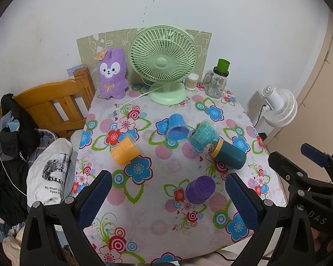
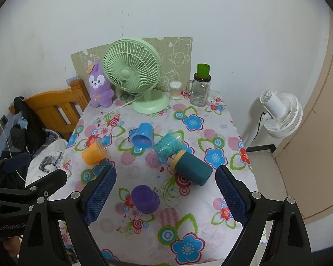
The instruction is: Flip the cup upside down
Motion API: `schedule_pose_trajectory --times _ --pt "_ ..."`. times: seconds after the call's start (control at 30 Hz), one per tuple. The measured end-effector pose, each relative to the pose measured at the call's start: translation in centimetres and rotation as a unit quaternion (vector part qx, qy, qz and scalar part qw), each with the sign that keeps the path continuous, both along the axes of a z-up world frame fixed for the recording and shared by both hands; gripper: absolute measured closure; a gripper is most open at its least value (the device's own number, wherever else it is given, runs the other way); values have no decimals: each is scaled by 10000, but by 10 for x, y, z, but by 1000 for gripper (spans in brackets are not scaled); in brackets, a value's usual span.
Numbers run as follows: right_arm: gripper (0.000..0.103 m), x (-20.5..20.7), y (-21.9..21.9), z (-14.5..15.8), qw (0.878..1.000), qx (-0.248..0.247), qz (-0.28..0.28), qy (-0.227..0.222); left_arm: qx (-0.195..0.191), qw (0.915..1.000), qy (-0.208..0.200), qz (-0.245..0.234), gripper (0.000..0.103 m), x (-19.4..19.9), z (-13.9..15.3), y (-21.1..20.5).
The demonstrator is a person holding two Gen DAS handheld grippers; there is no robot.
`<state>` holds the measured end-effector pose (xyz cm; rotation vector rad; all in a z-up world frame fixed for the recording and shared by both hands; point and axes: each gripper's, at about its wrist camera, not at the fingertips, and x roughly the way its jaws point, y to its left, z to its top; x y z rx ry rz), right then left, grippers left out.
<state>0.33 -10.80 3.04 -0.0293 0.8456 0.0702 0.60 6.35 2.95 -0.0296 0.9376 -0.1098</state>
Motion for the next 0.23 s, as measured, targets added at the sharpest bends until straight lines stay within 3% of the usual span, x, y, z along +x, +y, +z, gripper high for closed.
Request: schedule_pose_trajectory --times 0.23 --pt "10 15 3 -5 9999 -4 12 152 -10 9999 129 10 0 12 -6 2"
